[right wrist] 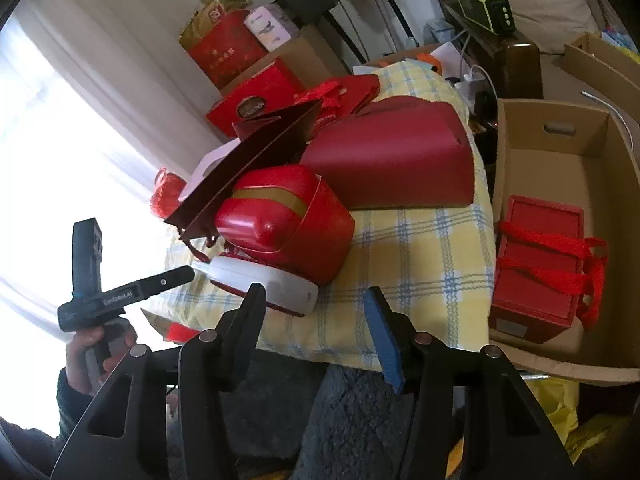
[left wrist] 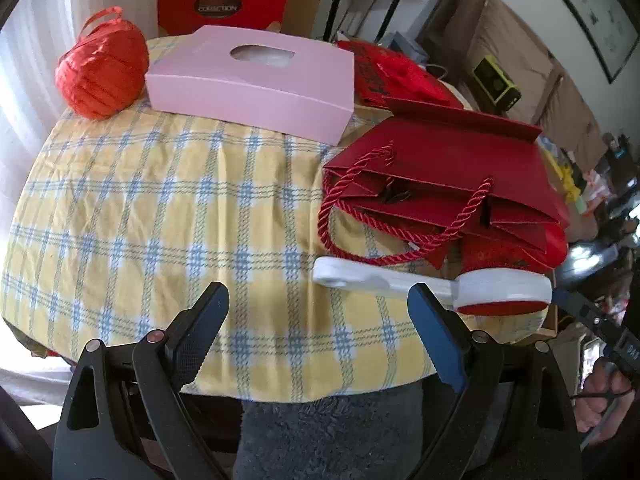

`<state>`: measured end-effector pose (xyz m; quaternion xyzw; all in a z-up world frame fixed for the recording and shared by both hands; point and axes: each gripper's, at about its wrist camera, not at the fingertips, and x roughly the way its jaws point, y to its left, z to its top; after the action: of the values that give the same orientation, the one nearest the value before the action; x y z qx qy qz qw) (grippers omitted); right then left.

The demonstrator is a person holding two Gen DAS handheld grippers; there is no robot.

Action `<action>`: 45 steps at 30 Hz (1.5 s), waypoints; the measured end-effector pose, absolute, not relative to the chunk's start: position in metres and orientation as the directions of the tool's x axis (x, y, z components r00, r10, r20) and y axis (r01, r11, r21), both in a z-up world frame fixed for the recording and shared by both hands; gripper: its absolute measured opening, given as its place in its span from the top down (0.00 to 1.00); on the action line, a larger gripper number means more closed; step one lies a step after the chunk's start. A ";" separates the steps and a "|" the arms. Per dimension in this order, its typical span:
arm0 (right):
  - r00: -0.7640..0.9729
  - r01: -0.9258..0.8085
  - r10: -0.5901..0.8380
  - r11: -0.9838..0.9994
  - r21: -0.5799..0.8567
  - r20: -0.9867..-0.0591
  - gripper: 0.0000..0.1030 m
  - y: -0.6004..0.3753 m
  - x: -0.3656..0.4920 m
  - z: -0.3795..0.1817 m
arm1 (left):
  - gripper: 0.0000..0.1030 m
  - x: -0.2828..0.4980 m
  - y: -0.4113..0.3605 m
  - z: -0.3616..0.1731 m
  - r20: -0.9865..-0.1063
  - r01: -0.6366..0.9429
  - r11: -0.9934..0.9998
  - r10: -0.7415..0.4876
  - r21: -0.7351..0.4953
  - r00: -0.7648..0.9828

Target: Organize objects

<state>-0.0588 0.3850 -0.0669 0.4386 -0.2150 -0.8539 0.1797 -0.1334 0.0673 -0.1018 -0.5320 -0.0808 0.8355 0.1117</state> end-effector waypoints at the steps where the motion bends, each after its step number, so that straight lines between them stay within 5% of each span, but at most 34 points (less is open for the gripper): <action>1: -0.557 0.113 -0.484 -0.850 0.515 -0.675 0.49 0.384 -0.060 -0.067 | 0.13 -0.135 0.069 -0.102 -0.871 -0.104 -0.962 0.272 -0.252 -0.410; 16: -0.561 0.098 -0.454 -0.867 0.488 -0.692 0.70 0.380 -0.067 -0.082 | 0.13 -0.142 0.076 -0.109 -0.868 -0.128 -0.962 0.274 -0.242 -0.414; 35: -0.562 0.095 -0.488 -0.840 0.534 -0.668 0.71 0.368 -0.065 -0.086 | 0.13 -0.154 0.065 -0.116 -0.845 -0.079 -0.960 0.274 -0.269 -0.459; 40: -0.522 0.098 -0.507 -0.834 0.542 -0.686 0.71 0.362 -0.065 -0.091 | 0.13 -0.145 0.079 -0.118 -0.845 -0.097 -0.981 0.194 -0.168 -0.498; 45: -0.537 0.126 -0.520 -0.828 0.546 -0.665 0.61 0.366 -0.058 -0.075 | 0.14 -0.143 0.075 -0.117 -0.843 -0.090 -0.979 0.203 -0.182 -0.499</action>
<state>-0.0576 0.3659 -0.0754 0.4421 -0.2226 -0.8478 0.1905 -0.1426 0.0747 -0.1166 -0.4934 -0.0571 0.8638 0.0848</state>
